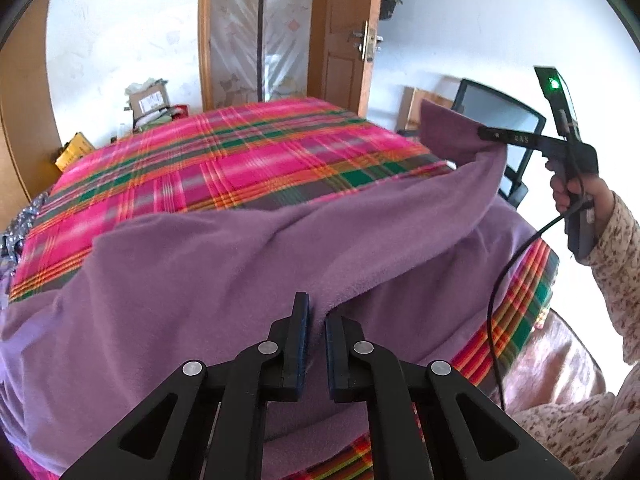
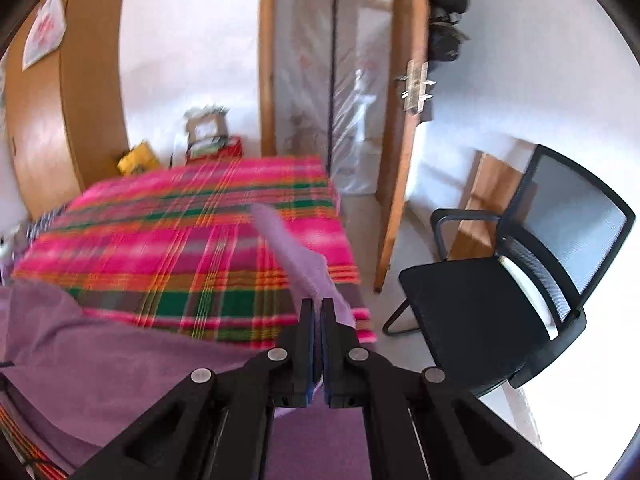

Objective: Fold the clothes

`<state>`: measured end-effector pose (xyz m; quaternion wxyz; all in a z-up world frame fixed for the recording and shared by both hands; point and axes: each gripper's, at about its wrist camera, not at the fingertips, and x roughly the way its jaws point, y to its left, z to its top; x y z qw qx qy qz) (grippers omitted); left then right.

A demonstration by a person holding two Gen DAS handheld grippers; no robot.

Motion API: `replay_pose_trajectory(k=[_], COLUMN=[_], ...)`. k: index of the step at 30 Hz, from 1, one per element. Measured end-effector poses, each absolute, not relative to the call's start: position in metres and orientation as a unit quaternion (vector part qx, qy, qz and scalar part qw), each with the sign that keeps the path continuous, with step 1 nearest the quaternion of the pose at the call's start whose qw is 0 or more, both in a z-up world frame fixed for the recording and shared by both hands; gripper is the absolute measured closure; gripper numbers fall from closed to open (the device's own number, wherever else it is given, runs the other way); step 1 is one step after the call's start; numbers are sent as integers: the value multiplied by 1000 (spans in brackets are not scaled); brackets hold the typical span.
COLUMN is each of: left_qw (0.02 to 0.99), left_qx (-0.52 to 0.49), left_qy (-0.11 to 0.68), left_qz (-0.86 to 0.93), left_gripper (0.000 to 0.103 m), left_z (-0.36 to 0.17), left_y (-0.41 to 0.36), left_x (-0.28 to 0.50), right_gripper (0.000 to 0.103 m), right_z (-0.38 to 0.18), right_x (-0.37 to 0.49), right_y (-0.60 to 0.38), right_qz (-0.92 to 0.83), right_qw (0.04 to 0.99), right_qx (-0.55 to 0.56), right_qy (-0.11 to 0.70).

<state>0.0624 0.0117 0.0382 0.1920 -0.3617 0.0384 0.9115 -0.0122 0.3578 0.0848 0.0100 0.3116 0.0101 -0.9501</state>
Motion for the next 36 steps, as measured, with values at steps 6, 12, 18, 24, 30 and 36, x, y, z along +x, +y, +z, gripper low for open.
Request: replay_pose_trajectory(k=[6, 12, 18, 24, 30, 36], left_qw=[193, 200, 206, 208, 202, 200], left_qx=[-350, -340, -361, -370, -381, -390], left_qy=[43, 51, 56, 64, 85, 88], left_qz=[915, 917, 908, 903, 898, 895], left_gripper=[95, 95, 95, 95, 95, 95], left_z=[45, 50, 36, 22, 9, 2], left_y=[16, 21, 28, 34, 40, 42], left_x=[69, 82, 87, 93, 98, 98], right_gripper=[101, 101, 101, 101, 101, 100], right_z=[92, 91, 80, 52, 24, 4], right_x=[3, 31, 58, 76, 90, 93], right_y=[377, 389, 405, 417, 432, 444], right_qz=[-956, -962, -961, -951, -937, -923], right_qw=[-2, -21, -47, -70, -82, -80], right_qx=[292, 270, 266, 284, 307, 335], right_qy=[-13, -37, -63, -98, -146, -172])
